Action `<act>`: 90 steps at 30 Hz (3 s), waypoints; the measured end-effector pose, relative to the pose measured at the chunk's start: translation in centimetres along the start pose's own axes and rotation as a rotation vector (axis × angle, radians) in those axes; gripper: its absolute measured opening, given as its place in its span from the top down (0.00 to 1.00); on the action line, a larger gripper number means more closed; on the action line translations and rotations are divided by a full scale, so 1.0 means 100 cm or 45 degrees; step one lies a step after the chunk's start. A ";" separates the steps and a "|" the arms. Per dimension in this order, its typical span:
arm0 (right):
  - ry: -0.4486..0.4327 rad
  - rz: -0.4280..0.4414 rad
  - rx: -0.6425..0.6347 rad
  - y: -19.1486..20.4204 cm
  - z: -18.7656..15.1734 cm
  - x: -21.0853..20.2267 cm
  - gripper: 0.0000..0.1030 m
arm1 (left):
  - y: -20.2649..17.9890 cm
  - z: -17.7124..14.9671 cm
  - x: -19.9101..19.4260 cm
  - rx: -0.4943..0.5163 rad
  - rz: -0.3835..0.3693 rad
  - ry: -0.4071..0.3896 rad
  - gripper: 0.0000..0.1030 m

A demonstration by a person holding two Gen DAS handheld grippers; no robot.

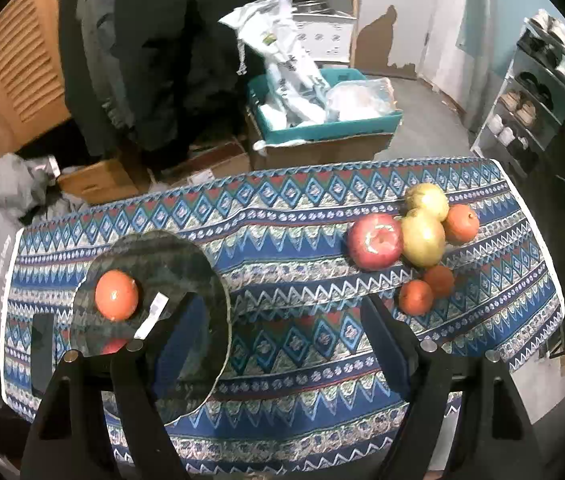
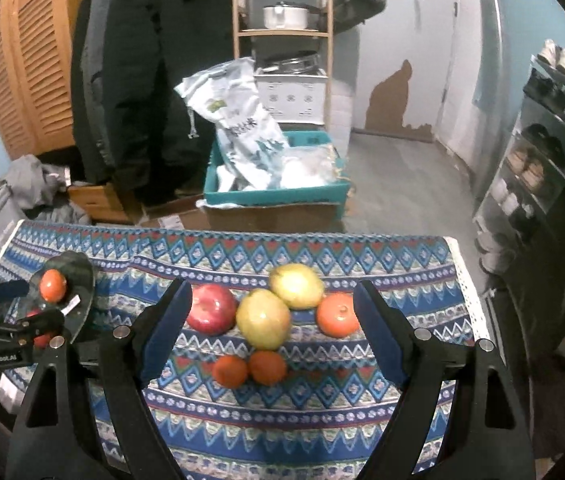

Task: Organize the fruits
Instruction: 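Withdraw both tools from the glass bowl back toward the fruit, then move the left tool to a tangerine while the right tool approaches a large orange, then close the left tool on the tangerine while the right tool closes on the large orange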

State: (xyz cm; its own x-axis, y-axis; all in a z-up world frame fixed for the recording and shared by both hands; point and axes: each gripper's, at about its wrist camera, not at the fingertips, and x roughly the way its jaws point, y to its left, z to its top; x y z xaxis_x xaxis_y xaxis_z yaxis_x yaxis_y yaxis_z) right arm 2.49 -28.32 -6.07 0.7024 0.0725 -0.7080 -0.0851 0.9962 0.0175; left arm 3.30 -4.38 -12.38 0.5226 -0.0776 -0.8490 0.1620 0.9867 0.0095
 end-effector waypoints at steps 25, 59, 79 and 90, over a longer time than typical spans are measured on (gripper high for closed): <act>0.206 -0.089 0.051 -0.061 -0.042 0.046 0.20 | -0.085 0.000 0.061 0.142 -0.132 0.111 0.21; 0.481 -0.093 0.107 -0.092 -0.097 0.122 0.20 | -0.146 -0.017 0.163 0.242 -0.243 0.345 0.22; 0.513 -0.055 0.044 -0.095 -0.081 0.159 0.20 | -0.131 -0.007 0.149 0.203 -0.290 0.310 0.57; 0.553 0.015 0.001 -0.097 -0.055 0.198 0.20 | -0.101 0.001 0.141 0.107 -0.286 0.288 0.57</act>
State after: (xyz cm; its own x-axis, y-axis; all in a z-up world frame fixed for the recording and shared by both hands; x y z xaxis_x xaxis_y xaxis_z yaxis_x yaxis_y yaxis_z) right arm 13.28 -36.77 -24.12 0.3387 0.0573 -0.9391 -0.0910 0.9955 0.0279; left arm 9.16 -15.44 -24.39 0.2687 -0.2490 -0.9305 0.3257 0.9326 -0.1555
